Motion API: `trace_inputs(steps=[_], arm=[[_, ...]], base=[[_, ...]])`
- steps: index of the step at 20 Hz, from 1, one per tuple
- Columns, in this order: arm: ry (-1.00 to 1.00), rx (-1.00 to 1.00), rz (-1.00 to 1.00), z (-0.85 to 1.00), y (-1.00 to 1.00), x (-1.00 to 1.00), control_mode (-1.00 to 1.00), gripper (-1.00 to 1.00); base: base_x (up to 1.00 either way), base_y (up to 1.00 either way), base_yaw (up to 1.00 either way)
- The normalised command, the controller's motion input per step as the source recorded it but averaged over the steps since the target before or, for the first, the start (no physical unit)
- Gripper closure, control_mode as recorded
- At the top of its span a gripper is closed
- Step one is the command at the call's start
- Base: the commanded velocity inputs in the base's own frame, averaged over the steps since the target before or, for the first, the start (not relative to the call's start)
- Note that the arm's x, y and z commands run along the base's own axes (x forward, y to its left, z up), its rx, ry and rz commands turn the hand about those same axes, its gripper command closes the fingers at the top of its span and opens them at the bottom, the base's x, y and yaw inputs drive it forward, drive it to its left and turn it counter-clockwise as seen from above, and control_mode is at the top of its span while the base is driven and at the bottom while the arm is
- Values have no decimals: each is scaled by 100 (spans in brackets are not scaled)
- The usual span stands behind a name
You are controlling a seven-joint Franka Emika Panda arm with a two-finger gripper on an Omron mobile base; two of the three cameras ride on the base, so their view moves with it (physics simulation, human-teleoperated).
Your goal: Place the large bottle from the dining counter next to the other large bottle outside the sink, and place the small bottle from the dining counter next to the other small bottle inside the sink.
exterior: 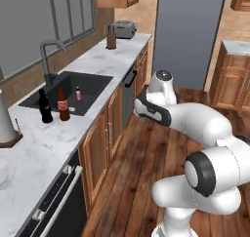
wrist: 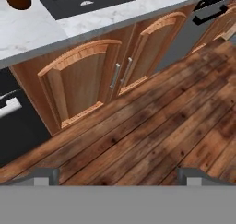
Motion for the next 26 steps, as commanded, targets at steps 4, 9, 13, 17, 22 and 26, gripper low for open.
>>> trace_inputs(steps=[4,9,13,17,22,26], arm=[[0,0,0,0,0,0,100,-100],[0,0,0,0,0,0,100,-100],[0,0,0,0,0,0,100,-100],[0,0,0,0,0,0,100,-100],[0,0,0,0,0,0,100,-100],[0,0,0,0,0,0,100,-100]], base=[[-77,0,-23],[-81,0,-26],[-77,0,-27],[-65,0,-25],[-44,-14,-13],[-36,-31,-3]])
